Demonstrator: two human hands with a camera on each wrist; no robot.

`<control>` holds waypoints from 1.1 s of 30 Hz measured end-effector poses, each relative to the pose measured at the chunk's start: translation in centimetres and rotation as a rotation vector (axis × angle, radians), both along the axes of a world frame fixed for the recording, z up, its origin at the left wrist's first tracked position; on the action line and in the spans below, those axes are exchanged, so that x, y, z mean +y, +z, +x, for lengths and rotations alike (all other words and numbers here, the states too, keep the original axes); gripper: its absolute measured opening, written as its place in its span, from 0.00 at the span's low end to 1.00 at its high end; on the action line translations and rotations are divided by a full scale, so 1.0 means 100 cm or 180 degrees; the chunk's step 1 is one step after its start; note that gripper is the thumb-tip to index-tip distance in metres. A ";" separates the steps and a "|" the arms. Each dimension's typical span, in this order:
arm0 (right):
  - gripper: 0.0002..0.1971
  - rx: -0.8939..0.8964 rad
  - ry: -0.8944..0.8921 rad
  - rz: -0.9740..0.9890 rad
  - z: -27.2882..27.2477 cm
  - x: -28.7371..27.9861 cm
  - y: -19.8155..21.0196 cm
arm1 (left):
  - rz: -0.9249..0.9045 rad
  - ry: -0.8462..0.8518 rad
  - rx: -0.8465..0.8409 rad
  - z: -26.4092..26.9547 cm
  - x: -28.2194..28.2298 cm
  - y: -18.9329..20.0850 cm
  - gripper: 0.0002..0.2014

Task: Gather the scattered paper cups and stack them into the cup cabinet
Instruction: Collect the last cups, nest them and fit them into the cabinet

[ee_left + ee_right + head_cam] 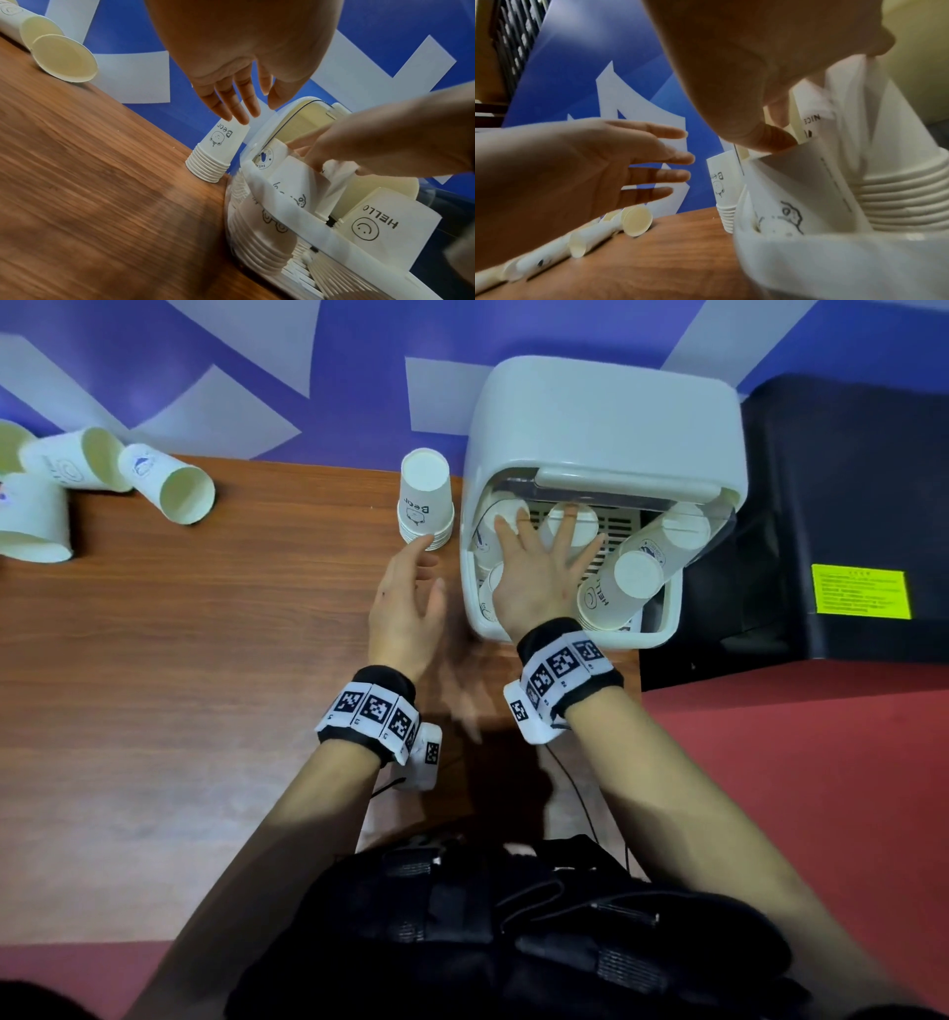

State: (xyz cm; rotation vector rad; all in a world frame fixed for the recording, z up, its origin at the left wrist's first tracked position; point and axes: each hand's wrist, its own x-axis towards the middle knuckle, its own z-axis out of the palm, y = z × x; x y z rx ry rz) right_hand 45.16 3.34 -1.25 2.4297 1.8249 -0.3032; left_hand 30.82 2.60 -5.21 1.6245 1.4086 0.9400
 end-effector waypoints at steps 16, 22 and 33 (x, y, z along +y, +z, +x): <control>0.28 0.1171 -0.0127 0.0283 -0.074 -0.063 0.041 | 0.0484 -0.0026 0.0033 -0.055 -0.040 0.036 0.22; 0.25 0.1316 0.0154 0.0271 -0.147 -0.068 0.046 | 0.0395 0.0242 0.0528 -0.129 -0.046 0.032 0.21; 0.26 0.1537 0.0315 0.0174 -0.307 -0.041 0.054 | 0.0210 0.0465 0.0859 -0.299 -0.010 0.041 0.20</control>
